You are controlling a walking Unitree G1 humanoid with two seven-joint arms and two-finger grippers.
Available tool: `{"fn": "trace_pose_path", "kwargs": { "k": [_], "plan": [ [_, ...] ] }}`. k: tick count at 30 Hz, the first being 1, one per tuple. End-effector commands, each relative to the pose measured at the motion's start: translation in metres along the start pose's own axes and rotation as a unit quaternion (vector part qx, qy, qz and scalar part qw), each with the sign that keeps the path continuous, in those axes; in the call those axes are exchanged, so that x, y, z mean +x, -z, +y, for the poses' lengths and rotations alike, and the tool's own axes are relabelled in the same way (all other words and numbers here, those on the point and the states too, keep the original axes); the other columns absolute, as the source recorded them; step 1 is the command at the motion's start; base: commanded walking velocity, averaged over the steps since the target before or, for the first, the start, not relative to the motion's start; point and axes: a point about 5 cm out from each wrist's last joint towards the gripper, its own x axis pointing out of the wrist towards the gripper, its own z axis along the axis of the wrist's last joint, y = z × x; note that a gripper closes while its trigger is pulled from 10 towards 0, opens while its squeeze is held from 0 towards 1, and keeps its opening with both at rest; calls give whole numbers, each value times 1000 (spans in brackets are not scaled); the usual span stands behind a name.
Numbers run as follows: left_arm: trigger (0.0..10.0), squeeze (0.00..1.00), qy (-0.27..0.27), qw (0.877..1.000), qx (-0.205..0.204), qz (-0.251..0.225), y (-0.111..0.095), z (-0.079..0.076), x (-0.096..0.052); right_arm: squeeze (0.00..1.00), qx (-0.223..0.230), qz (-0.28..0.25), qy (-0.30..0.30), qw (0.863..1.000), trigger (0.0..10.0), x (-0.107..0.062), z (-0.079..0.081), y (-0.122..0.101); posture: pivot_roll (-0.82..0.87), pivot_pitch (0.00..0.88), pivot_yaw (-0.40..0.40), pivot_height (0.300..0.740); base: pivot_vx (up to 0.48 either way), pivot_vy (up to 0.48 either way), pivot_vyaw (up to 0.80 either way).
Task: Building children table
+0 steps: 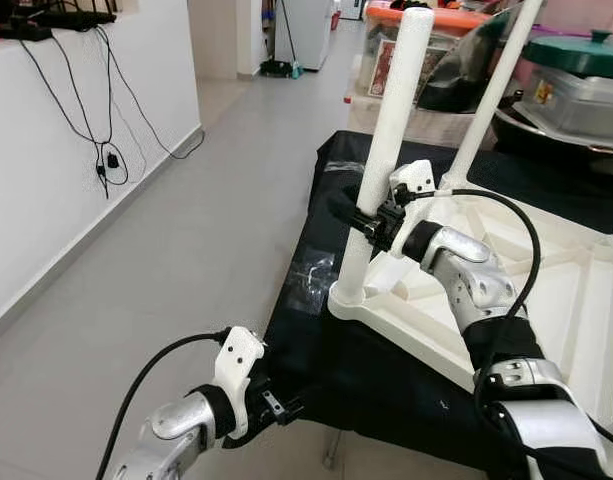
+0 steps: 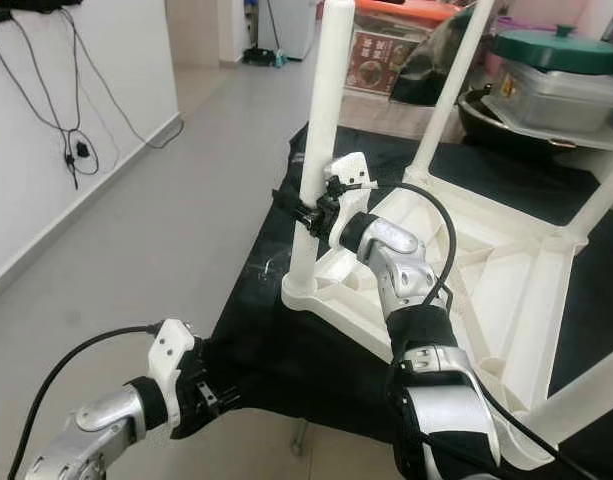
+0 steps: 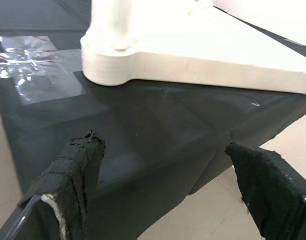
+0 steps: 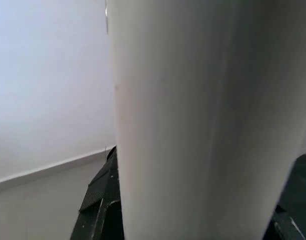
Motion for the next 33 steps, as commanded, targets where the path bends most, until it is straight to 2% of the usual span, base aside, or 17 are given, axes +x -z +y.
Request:
{"fn": "trace_pose_path", "kwargs": {
  "k": [1,3,4,6,7,8,9,14,16,17,20,21,22,24,28,29,33],
  "plan": [
    [10000,0,1,1000,4,4,1,0,0,0,8,62,145,987,0,-15,-23,30,8,0,-93,740,0,0,0],
    [10000,0,4,1000,4,3,1,-1,2,0,10,107,276,955,0,-35,-44,47,-1,0,-82,740,0,0,0],
    [10000,0,10,1000,5,3,0,-1,4,0,32,156,431,888,0,-70,-67,68,-12,0,-75,740,0,0,0],
    [10000,0,10,1000,5,3,0,-1,4,0,32,156,431,888,0,-70,-67,68,-12,0,-75,740,0,0,0],
    [10000,0,15,1000,6,3,0,-2,5,0,49,187,529,826,0,-101,-79,84,-17,0,-71,740,0,0,0],
    [10000,0,15,1000,6,3,0,-2,5,0,49,187,529,826,0,-101,-79,84,-17,0,-71,740,0,0,0],
    [10000,0,18,1000,7,4,-1,-1,6,0,60,221,638,735,0,-144,-82,106,-22,0,-62,740,0,0,0],
    [10000,0,19,1000,8,5,-1,-1,5,0,52,216,671,708,0,-154,-67,112,-19,0,-61,740,0,0,0],
    [10000,0,19,1000,8,6,-1,-1,3,0,38,208,672,710,0,-150,-54,109,-19,0,-61,740,0,0,0],
    [10000,0,19,1000,6,7,0,-2,2,0,26,197,649,734,10000,-135,-36,102,-23,0,-60,740,0,0,0],
    [10000,0,19,1000,5,8,1,-3,2,0,17,183,614,767,10000,-118,-17,93,-27,0,-60,740,0,0,0],
    [10000,0,19,1000,4,8,1,-4,2,0,10,152,552,820,10000,-97,0,82,-25,0,-63,740,0,0,0],
    [10000,0,19,1000,3,8,2,-4,2,1000,18,117,516,848,10000,-84,15,72,-25,0,-63,740,0,0,0],
    [10000,0,19,1000,3,8,2,-4,2,1000,18,117,516,848,10000,-84,15,72,-25,0,-63,740,0,0,0],
    [10000,0,18,1000,1,8,2,-3,1,1000,2,86,412,907,10000,-71,28,50,-27,0,-66,740,0,0,0],
    [10000,0,17,1000,2,8,2,-2,1,0,-5,83,383,920,10000,-71,21,43,-28,0,-65,740,0,0,0],
    [10000,0,16,1000,2,8,2,-2,1,0,2,65,343,937,10000,-76,-1,22,-29,0,-63,740,0,0,0]
  ]
}}
